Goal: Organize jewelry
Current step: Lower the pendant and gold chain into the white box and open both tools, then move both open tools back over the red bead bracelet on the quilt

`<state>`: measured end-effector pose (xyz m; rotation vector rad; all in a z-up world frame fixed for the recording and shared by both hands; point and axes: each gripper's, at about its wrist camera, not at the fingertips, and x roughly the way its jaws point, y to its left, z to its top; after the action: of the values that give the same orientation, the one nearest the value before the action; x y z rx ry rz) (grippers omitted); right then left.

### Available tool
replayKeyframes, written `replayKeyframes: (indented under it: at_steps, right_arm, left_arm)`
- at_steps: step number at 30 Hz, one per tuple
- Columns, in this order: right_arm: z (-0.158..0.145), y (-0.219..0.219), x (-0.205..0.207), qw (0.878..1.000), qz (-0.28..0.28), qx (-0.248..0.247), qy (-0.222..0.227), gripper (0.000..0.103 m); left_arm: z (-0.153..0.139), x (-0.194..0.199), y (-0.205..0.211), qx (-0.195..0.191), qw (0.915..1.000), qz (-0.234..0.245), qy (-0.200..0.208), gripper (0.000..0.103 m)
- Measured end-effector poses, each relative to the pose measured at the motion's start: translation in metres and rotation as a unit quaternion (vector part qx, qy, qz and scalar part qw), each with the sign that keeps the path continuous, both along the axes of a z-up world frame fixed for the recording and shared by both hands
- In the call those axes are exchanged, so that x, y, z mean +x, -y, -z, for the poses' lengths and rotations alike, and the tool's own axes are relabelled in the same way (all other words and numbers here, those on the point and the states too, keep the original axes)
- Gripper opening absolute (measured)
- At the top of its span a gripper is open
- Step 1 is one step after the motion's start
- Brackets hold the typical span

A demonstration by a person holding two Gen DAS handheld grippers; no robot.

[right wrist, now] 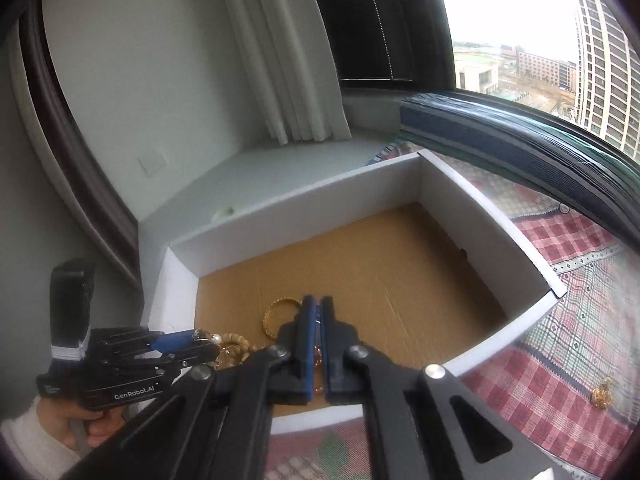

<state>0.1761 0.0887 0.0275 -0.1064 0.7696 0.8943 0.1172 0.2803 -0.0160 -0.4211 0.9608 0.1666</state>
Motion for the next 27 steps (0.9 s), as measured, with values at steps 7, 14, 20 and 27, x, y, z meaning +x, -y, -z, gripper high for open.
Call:
replayKeyframes:
  at_steps: [7,14,20,27]
  right_arm:
    - [0.012,0.006,-0.014,1.0,-0.006,-0.013,-0.01,0.006]
    - [0.017,0.019,-0.01,0.999,0.025,-0.023,-0.012,0.051]
    - [0.045,0.065,-0.032,0.997,0.065,-0.037,0.008,0.051]
    - [0.113,0.182,-0.068,0.979,0.188,-0.08,0.018,0.051]
  left_arm:
    - [0.01,0.008,0.005,0.038,0.9979,-0.031,-0.042,0.075]
    - [-0.015,-0.007,0.028,0.053,0.9981,-0.031,0.004,0.086]
    - [-0.03,-0.03,0.095,0.084,0.9943,0.04,0.052,0.093]
    - [0.003,-0.024,0.201,0.078,0.9829,0.163,0.035,0.099]
